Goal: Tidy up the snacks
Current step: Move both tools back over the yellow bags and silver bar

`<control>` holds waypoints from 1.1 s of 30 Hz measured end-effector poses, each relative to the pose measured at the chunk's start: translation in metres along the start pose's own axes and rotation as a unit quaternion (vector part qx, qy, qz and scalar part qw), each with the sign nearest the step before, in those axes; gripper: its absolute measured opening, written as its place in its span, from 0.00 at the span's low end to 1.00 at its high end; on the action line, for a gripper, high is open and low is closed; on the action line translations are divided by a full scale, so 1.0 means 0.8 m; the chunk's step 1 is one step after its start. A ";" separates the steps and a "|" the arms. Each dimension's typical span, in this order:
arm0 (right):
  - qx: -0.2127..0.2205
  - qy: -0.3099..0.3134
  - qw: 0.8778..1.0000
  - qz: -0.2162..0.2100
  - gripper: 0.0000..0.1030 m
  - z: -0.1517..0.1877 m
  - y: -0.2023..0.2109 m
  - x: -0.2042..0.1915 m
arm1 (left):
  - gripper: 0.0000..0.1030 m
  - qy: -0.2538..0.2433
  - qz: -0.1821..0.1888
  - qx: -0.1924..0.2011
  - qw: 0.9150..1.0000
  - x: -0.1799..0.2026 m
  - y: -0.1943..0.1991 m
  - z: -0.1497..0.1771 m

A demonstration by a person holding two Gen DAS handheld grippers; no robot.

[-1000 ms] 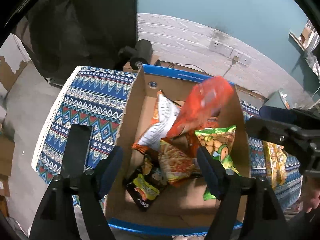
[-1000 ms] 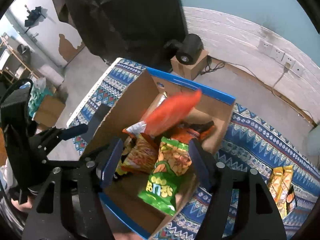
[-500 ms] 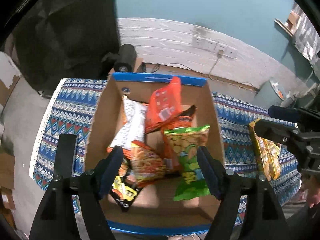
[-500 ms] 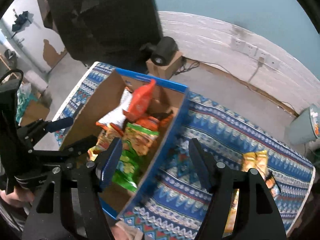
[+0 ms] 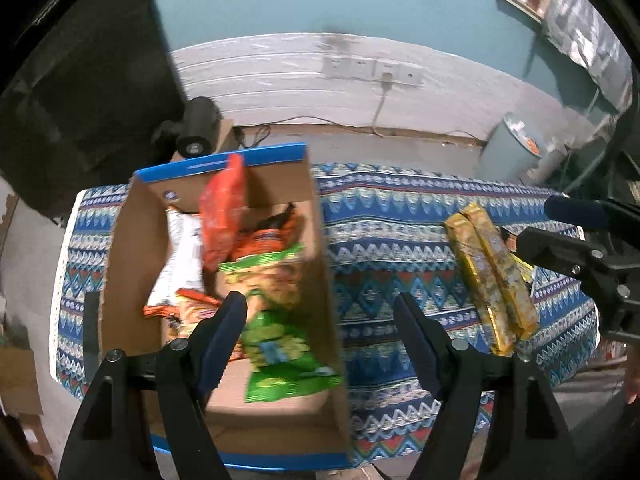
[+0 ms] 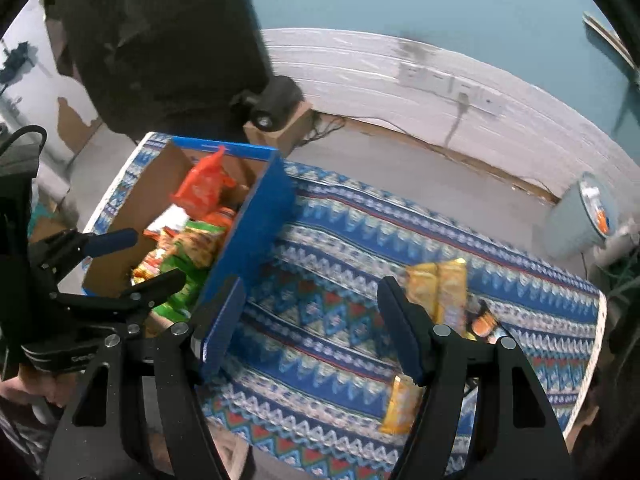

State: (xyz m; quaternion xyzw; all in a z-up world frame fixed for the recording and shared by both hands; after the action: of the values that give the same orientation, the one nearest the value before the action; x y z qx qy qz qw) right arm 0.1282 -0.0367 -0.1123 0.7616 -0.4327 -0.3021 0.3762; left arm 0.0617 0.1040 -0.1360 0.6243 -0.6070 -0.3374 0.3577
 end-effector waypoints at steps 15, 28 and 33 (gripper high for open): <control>-0.003 -0.087 0.994 0.061 0.68 0.065 0.042 0.146 | 0.75 -0.058 0.028 -0.047 0.997 0.132 -0.041 -0.002; -0.066 -0.135 0.982 0.116 0.71 0.133 0.003 0.249 | 0.75 -0.049 0.036 -0.120 0.991 0.194 -0.126 0.016; -0.094 -0.154 0.975 0.127 0.71 0.153 -0.019 0.278 | 0.75 -0.027 0.033 -0.152 0.988 0.192 -0.160 0.024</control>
State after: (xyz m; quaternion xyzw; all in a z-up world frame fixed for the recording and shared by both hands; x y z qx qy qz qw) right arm 0.1376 -0.2668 -0.2204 0.6062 -0.5484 -0.4043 0.4102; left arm 0.1167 -0.0494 -0.2534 0.5331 -0.5787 -0.4299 0.4429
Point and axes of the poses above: each gripper's, at about its wrist camera, not at the fingertips, and y roughly against the way its jaws point, x to its right, z to its underside, the point moved 4 cm from there along -y, roughly the way its jaws point, and after that the axes turned 5 degrees about x, right-handed, at the moved point
